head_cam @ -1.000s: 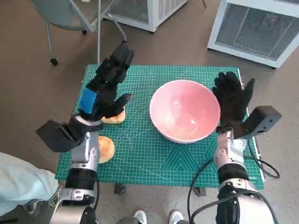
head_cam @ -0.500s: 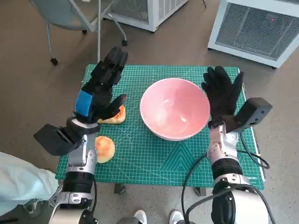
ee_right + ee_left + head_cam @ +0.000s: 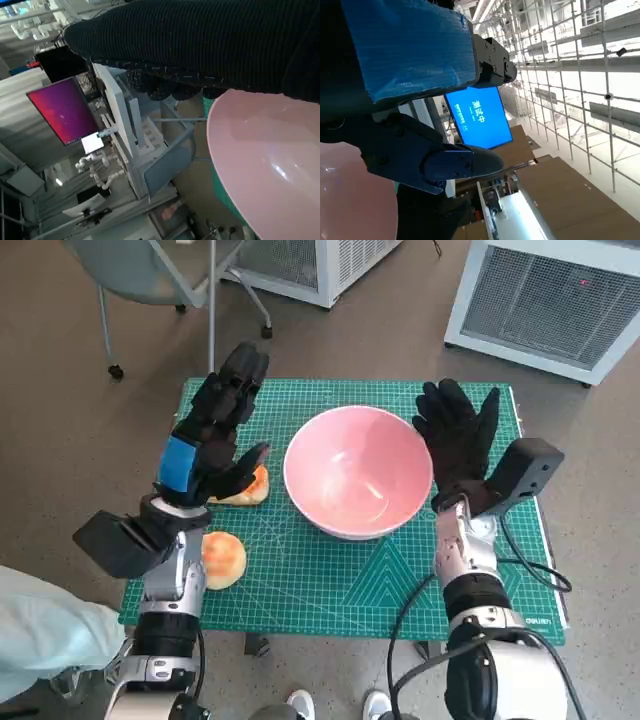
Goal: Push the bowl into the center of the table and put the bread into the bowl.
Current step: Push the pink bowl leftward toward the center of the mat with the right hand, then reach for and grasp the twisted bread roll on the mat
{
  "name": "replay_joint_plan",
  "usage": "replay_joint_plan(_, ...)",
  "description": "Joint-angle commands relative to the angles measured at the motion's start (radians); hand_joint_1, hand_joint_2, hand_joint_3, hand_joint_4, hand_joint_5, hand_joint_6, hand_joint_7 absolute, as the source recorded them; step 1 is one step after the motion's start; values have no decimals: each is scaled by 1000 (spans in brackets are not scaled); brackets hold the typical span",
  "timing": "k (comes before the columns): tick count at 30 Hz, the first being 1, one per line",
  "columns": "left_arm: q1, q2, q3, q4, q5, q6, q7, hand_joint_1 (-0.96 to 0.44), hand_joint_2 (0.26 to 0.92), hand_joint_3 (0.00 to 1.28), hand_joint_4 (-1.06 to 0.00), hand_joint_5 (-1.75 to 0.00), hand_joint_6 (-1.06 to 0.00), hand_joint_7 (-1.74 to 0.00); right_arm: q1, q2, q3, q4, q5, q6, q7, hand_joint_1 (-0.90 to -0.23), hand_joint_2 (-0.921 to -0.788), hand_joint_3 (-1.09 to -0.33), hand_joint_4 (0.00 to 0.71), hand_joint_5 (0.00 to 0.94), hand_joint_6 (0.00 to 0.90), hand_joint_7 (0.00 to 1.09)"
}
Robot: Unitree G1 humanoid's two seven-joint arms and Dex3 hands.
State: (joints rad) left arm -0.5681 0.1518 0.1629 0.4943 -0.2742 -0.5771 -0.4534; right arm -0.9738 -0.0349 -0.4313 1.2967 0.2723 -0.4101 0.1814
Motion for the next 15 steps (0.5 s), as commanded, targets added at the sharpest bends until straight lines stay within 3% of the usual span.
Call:
replay_joint_plan(1,5,3,-5,-4,13,4,9,-645,921,370,-174,-5,-284,-43,-1,-20,-13,2,11,13,21,-562,-921,-889,229,5,172,280)
replay_joint_plan(6,-3,-4,-7,10,11,1,11,-645,921,370,-173,-4,-284,-41,-1,-35,-15,-26,19,-24,51,-566,-921,-882,213,1,158,267)
replay_joint_plan(10,-15,-15,-12,26,8,-1,10,-648,921,370,-173,-3,-284,-40,16,-45,7,-71,4,-106,88,-587,-921,-853,204,0,154,261)
replay_joint_plan(12,-19,-20,-16,29,9,-3,11,-650,921,370,-173,-3,-285,-39,28,-52,25,-90,-12,-150,101,-596,-921,-838,202,0,156,261)
replay_joint_plan(15,-27,-31,-26,30,13,-6,13,-653,921,371,-174,-3,-285,-38,62,-70,78,-140,-70,-247,106,-608,-921,-811,204,1,158,264)
